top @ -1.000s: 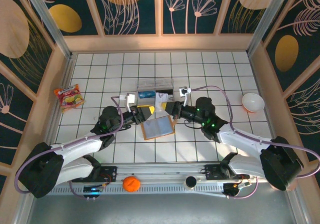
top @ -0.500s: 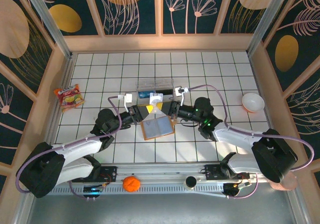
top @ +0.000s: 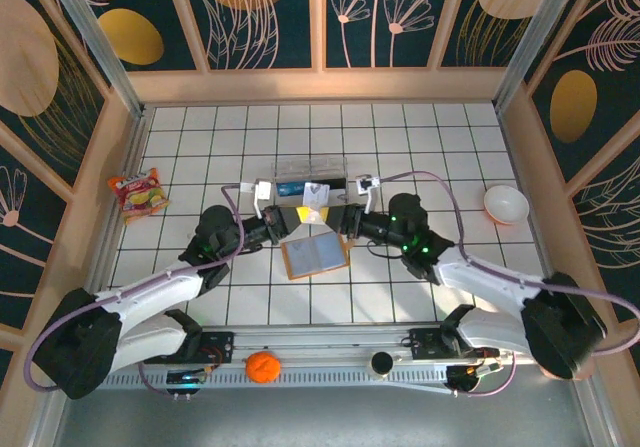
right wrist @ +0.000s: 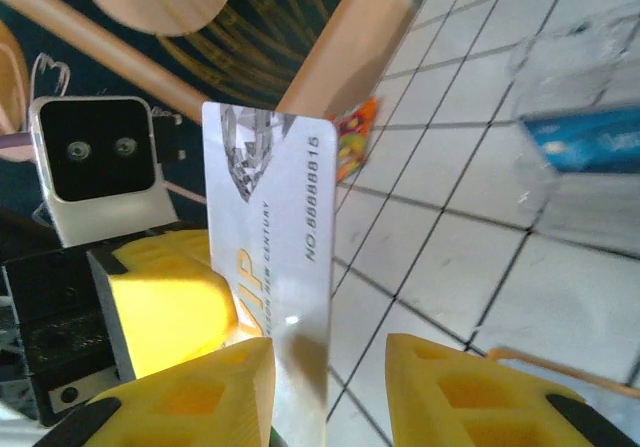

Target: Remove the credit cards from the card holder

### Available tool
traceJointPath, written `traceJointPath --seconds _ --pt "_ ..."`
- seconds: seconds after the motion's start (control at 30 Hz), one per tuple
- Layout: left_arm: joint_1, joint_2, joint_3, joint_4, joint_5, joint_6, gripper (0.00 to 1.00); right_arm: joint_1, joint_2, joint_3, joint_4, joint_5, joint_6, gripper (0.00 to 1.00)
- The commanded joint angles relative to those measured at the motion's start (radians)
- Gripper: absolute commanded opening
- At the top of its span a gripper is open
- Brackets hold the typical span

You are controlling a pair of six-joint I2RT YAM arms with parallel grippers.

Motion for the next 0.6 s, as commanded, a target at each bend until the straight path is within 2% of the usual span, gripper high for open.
traceJointPath --seconds 0.0,0.13,0.2,0.3,0.43,0.57 --pt "-0.004 -0.006 0.111 -0.234 0.008 0.155 0.00 -0.047 -0.137 0.026 -0.220 0.159 -0.112 0.34" --pt "-0.007 0.057 0.253 -0.438 0.006 0.297 0.00 -0.083 -0.239 0.030 -0.380 0.288 -0.165 0.34" --pt "-0.006 0.103 0.342 -0.560 0.001 0.411 0.00 -0.102 -0.274 0.017 -0.415 0.314 -0.165 0.34" --pt "-0.007 0.191 0.517 -0.790 -0.010 0.640 0.00 -0.136 -0.313 -0.017 -0.425 0.298 -0.149 0.34" --pt "-0.006 0.314 0.686 -1.035 -0.087 0.960 0.00 -0.175 -0.344 -0.043 -0.439 0.274 -0.135 0.35" --pt "-0.007 0.461 0.836 -1.242 -0.145 1.196 0.00 -0.228 -0.355 -0.058 -0.451 0.246 -0.128 0.34"
